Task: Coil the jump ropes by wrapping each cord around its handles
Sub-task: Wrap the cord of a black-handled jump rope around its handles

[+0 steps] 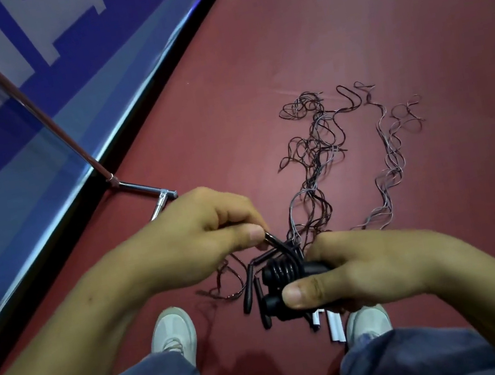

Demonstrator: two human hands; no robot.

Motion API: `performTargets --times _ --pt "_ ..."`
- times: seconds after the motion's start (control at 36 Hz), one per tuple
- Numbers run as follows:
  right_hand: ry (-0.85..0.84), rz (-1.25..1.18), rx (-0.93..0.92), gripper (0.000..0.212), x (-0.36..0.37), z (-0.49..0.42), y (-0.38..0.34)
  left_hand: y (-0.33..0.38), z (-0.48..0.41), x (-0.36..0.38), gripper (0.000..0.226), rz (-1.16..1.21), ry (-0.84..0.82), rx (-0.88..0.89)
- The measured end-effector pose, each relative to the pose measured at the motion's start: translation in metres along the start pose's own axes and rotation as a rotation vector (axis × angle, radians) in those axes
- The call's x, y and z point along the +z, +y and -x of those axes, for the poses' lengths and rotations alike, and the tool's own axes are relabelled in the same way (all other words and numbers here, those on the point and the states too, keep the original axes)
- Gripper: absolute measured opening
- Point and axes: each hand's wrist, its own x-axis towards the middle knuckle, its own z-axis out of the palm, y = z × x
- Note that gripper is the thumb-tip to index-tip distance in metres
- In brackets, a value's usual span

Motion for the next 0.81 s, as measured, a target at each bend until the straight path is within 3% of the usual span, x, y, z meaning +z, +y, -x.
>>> performTargets --times 0.08,0.22,0.36,0.5,0.61,0.72,0.81 --pt "0.077 0.292 0.053 0.077 0.008 0.002 -0.011 -0.003 -0.005 0.004 0.029 0.054 -0.094 -0.135" --pt "0.235 0.575 0.032 0.083 0.02 0.002 -0.018 0.002 -0.008 0.017 0.039 0.325 -0.204 -0.197" --pt "0.331 0.601 -0.057 0.082 0.022 0.004 -0.017 -0.014 -0.006 0.028 0.043 0.554 -0.254 -0.25" --pt "0.393 0.349 -0.125 0.068 0.016 0.002 -0.002 -0.026 -0.002 0.042 0.065 0.789 -0.228 -0.386" --pt "0.397 0.022 -0.216 0.054 0.011 -0.005 0.01 -0.024 -0.003 0.051 0.025 0.903 -0.231 -0.385" --pt "0.398 -0.226 -0.278 0.05 0.01 -0.009 0.016 -0.02 -0.003 0.054 0.027 1.095 -0.193 -0.398" --pt "0.403 -0.436 -0.335 0.032 0.007 -0.013 0.015 -0.016 -0.006 0.054 0.027 1.067 -0.087 -0.335"
